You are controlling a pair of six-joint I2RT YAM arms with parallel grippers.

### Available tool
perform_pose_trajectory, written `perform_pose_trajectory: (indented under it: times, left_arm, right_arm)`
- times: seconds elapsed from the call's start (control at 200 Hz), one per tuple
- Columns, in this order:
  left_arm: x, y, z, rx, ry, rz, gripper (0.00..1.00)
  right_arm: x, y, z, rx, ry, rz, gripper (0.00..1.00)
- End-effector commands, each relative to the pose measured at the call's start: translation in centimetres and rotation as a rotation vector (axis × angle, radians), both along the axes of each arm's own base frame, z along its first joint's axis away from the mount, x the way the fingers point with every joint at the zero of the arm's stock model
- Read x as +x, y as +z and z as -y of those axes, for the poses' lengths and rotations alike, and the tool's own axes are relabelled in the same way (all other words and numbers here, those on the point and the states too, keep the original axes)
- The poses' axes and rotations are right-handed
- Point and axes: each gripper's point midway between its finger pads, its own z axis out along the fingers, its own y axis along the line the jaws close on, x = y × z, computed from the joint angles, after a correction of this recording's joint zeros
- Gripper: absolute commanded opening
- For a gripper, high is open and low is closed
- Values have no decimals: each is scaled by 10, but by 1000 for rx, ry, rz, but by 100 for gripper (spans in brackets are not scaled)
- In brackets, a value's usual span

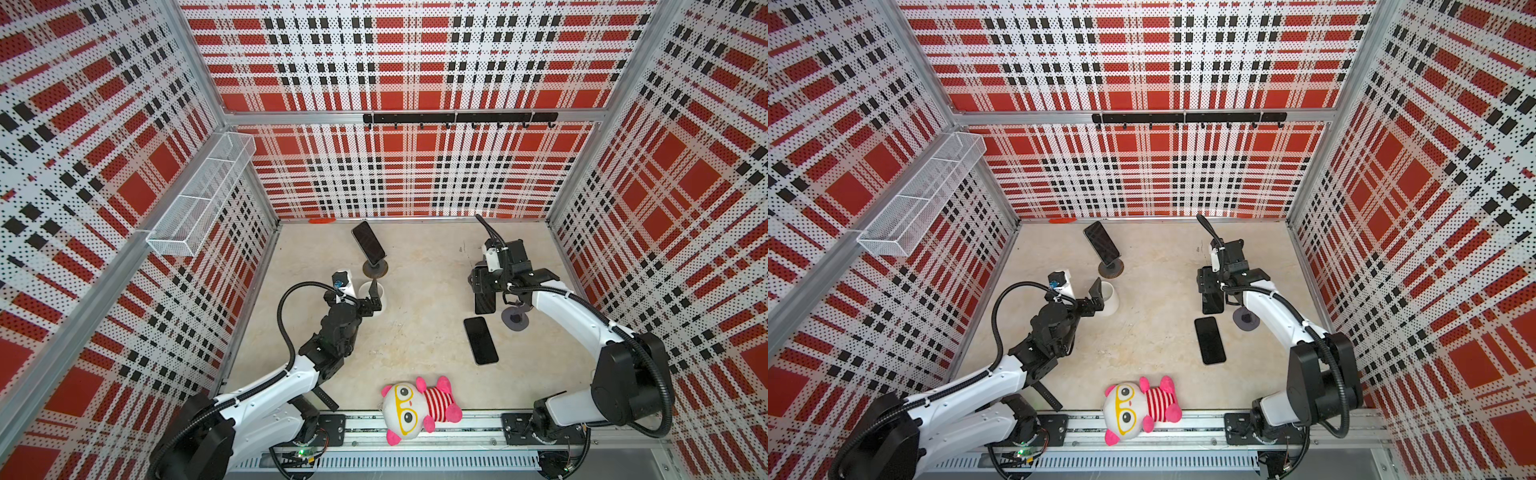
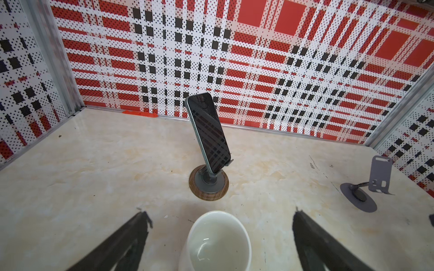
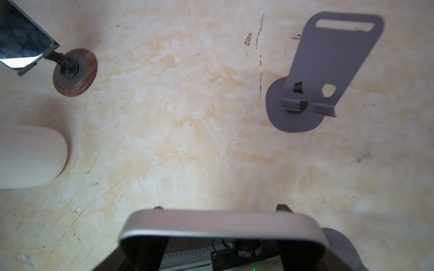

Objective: Remove the phone from the phone stand
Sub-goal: Place the phone at the center of the table.

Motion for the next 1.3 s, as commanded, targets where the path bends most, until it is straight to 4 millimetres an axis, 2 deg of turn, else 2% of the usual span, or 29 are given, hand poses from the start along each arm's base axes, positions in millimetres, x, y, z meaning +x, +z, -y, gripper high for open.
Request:
perform_pose_trajectory:
  times: [0.0, 0.115, 0.441, 0.631, 0.837, 1.132, 1.293]
  left_arm:
    - [-3, 17, -7, -32, 40, 38, 98]
    - [-1, 20, -11, -32, 64, 40, 98]
    - [3, 10, -18, -11, 119, 18, 98]
    - [5, 7, -19, 0, 118, 12, 98]
    - [5, 2, -25, -3, 123, 11, 98]
    - [9, -3, -25, -11, 95, -1, 98]
    - [9, -4, -26, -25, 90, 0, 98]
  right_arm:
    - [-8, 3, -20, 25, 13, -15, 69]
    - [-22, -6, -45, 54, 52, -54, 69]
    - [-64, -40, -85, 9, 105, -175, 68]
    - [-86, -50, -86, -40, 113, -240, 68]
    - [-109, -70, -92, -96, 98, -283, 68]
    - [-124, -96, -96, -101, 41, -324, 68]
    - [-120, -103, -96, -126, 18, -298, 68]
